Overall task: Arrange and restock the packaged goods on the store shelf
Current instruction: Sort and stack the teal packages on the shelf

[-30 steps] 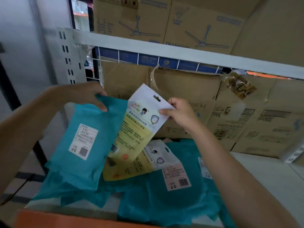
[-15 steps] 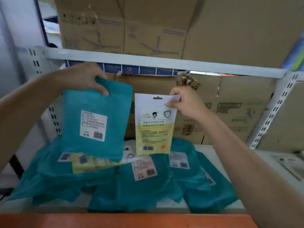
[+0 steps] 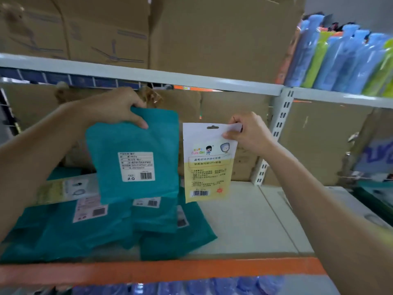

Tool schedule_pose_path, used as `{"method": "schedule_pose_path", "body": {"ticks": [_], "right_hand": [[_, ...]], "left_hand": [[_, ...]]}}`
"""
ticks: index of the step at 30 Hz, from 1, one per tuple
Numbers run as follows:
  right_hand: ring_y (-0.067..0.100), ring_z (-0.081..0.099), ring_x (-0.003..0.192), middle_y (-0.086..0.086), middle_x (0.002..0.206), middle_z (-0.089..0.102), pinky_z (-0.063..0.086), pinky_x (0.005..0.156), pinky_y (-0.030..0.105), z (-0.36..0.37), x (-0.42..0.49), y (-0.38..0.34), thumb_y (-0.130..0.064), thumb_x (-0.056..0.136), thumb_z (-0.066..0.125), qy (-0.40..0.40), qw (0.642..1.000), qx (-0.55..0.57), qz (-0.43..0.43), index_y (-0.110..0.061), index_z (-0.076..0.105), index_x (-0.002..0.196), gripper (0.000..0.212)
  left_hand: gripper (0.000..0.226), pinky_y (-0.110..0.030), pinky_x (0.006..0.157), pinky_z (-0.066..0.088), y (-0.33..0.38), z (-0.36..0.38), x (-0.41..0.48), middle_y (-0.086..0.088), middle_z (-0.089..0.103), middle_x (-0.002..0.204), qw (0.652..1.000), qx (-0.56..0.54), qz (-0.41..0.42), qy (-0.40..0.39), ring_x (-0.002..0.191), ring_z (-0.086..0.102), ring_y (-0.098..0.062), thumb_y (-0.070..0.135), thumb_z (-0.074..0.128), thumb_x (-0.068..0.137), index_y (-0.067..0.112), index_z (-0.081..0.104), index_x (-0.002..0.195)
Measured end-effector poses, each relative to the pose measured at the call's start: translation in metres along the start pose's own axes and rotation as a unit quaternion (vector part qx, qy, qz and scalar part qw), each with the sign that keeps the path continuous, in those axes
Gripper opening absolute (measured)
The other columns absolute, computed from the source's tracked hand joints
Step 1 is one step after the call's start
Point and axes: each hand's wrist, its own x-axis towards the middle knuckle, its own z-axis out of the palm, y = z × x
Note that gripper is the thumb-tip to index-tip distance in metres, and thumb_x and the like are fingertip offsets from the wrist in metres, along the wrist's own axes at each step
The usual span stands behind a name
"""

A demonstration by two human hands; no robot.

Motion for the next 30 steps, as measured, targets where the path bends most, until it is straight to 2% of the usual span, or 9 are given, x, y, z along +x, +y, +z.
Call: {"method": "schedule_pose_path", "body": {"ticks": [3,5,8,12,16,19,24,28,30], "right_hand": [[0.019,0.049,0.078,-0.009,0.070,0.052,0.039,0.068,0.031,-0.026,-0.013,0.032,-0.017,0.078,0.071,0.012,1.000,-0.006,0.012,-0.025,0.049,0.062,0.028],[0.018,0.048,0.075,-0.012,0.067,0.049,0.037,0.065,0.030,-0.040,-0.018,0.050,-0.016,0.078,0.071,0.016,0.999,-0.010,0.029,-0.023,0.050,0.064,0.026],[0.021,0.048,0.075,-0.006,0.068,0.050,0.035,0.065,0.030,-0.058,-0.023,0.071,-0.017,0.078,0.070,0.027,0.998,-0.032,0.052,-0.027,0.043,0.059,0.035],[0.024,0.050,0.080,0.000,0.076,0.054,0.035,0.064,0.029,-0.075,-0.033,0.093,-0.016,0.079,0.069,0.031,0.995,-0.066,0.075,-0.024,0.046,0.062,0.030],[0.023,0.047,0.078,-0.008,0.065,0.048,0.030,0.056,0.029,-0.098,-0.046,0.115,-0.015,0.080,0.066,0.048,0.989,-0.098,0.095,-0.022,0.043,0.060,0.031],[0.024,0.047,0.078,-0.008,0.064,0.047,0.030,0.058,0.030,-0.118,-0.055,0.137,-0.015,0.079,0.066,0.061,0.988,-0.101,0.102,-0.025,0.039,0.055,0.038],[0.024,0.046,0.079,-0.003,0.069,0.048,0.032,0.062,0.031,-0.161,-0.071,0.190,-0.016,0.079,0.068,0.069,0.988,-0.099,0.094,-0.024,0.036,0.056,0.040],[0.021,0.045,0.080,-0.010,0.067,0.047,0.032,0.062,0.031,-0.203,-0.088,0.244,-0.017,0.082,0.066,0.059,0.989,-0.101,0.094,-0.024,0.037,0.056,0.039],[0.024,0.050,0.083,-0.007,0.073,0.054,0.037,0.065,0.033,-0.223,-0.097,0.275,-0.017,0.082,0.066,0.055,0.990,-0.100,0.085,-0.021,0.043,0.060,0.032]], "left_hand": [[0.017,-0.020,0.048,0.036,0.034,0.020,0.017,-0.012,0.068,0.073,1.000,-0.005,0.003,-0.018,0.062,0.060,-0.022,0.022,0.076,0.074,0.007,0.071,0.079],[0.019,-0.021,0.050,0.038,0.050,0.028,0.029,-0.014,0.070,0.076,0.999,-0.011,0.012,-0.027,0.065,0.061,-0.023,0.020,0.076,0.074,0.004,0.072,0.083],[0.019,-0.032,0.059,0.042,0.067,0.038,0.049,-0.013,0.070,0.076,0.999,-0.020,0.031,-0.026,0.072,0.064,-0.027,0.022,0.076,0.073,0.006,0.073,0.082],[0.008,-0.026,0.052,0.039,0.088,0.051,0.076,0.001,0.067,0.062,0.998,-0.023,0.051,-0.036,0.058,0.060,-0.013,0.022,0.077,0.073,0.017,0.071,0.070],[0.011,-0.034,0.055,0.042,0.117,0.070,0.094,-0.006,0.068,0.067,0.997,-0.029,0.064,-0.045,0.060,0.061,-0.021,0.022,0.076,0.074,0.012,0.070,0.075],[0.008,-0.021,0.047,0.036,0.144,0.080,0.108,-0.003,0.067,0.064,0.995,-0.044,0.076,-0.054,0.050,0.055,-0.009,0.018,0.075,0.075,0.011,0.071,0.075],[0.012,-0.038,0.065,0.047,0.207,0.102,0.132,-0.008,0.070,0.075,0.995,-0.014,0.091,-0.048,0.069,0.063,-0.024,0.020,0.077,0.073,0.011,0.073,0.080],[0.010,-0.022,0.056,0.046,0.268,0.127,0.152,0.001,0.070,0.074,0.994,-0.030,0.087,-0.057,0.062,0.062,-0.009,0.019,0.076,0.073,0.024,0.068,0.070],[0.010,-0.018,0.054,0.045,0.298,0.141,0.163,0.002,0.069,0.074,0.995,-0.047,0.075,-0.051,0.061,0.061,-0.007,0.019,0.076,0.074,0.024,0.068,0.070]]}}
